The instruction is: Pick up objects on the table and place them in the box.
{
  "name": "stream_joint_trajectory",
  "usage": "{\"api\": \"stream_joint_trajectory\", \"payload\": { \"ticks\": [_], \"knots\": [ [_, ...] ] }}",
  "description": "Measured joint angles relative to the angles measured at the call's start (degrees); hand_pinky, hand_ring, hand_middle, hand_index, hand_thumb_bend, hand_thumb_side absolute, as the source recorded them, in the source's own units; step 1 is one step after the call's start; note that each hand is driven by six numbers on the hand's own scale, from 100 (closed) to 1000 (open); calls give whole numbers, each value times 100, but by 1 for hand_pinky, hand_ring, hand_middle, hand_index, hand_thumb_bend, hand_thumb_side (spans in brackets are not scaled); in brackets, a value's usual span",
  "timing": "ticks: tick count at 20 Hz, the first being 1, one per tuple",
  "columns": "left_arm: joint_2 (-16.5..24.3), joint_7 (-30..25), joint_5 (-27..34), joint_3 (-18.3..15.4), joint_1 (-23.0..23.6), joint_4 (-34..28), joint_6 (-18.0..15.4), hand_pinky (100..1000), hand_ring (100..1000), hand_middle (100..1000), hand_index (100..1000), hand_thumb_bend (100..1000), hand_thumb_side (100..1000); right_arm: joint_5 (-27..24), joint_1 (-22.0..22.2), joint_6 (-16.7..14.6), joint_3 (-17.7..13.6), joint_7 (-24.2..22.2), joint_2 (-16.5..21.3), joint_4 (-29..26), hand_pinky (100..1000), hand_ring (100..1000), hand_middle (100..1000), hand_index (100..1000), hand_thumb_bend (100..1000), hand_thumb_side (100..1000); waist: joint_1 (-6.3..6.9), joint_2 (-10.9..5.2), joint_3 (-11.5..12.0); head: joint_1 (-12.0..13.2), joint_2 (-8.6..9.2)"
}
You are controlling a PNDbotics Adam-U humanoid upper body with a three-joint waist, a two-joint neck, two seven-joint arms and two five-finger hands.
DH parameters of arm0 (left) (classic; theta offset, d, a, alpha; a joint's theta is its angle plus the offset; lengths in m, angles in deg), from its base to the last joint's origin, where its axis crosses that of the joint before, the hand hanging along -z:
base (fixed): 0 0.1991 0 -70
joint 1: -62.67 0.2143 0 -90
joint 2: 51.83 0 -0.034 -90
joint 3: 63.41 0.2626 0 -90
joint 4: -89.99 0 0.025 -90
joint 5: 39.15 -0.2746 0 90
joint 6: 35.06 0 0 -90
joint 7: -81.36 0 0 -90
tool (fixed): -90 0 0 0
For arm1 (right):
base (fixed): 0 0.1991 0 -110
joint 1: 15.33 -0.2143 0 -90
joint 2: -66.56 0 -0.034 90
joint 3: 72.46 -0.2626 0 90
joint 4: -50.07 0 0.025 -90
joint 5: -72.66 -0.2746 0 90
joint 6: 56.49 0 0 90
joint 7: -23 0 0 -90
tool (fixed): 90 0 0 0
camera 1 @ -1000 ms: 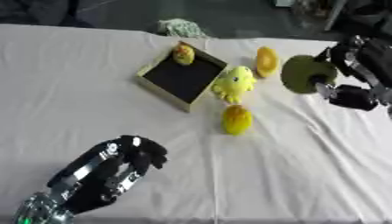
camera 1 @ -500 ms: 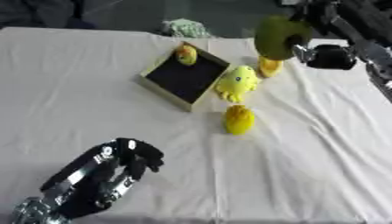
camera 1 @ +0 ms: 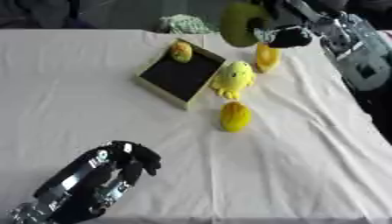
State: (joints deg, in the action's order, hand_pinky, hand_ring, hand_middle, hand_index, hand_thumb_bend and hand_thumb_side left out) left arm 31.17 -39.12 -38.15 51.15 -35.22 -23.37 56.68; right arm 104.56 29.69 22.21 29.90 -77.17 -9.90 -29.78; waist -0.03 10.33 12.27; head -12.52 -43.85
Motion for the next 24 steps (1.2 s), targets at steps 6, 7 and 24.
{"api": "stream_joint_trajectory", "payload": {
  "ticks": [6,7,24],
  "knots": [
    [-46,-25,5,27,-66,0,-14,727,701,528,740,100,704,484,-553,419,-36,-201,-484,820,503,485,262,478,100,100,10,55,77,-166,0],
    [-48,-31,14,32,-75,0,-10,727,701,528,740,100,703,564,-590,449,-32,-159,-548,950,503,484,263,480,100,100,12,61,95,-193,0],
    [-147,-140,198,103,-281,0,46,727,698,527,739,100,705,1847,-770,136,-293,1161,-1118,3002,528,555,460,708,100,116,17,161,326,-527,34]
  ]
}}
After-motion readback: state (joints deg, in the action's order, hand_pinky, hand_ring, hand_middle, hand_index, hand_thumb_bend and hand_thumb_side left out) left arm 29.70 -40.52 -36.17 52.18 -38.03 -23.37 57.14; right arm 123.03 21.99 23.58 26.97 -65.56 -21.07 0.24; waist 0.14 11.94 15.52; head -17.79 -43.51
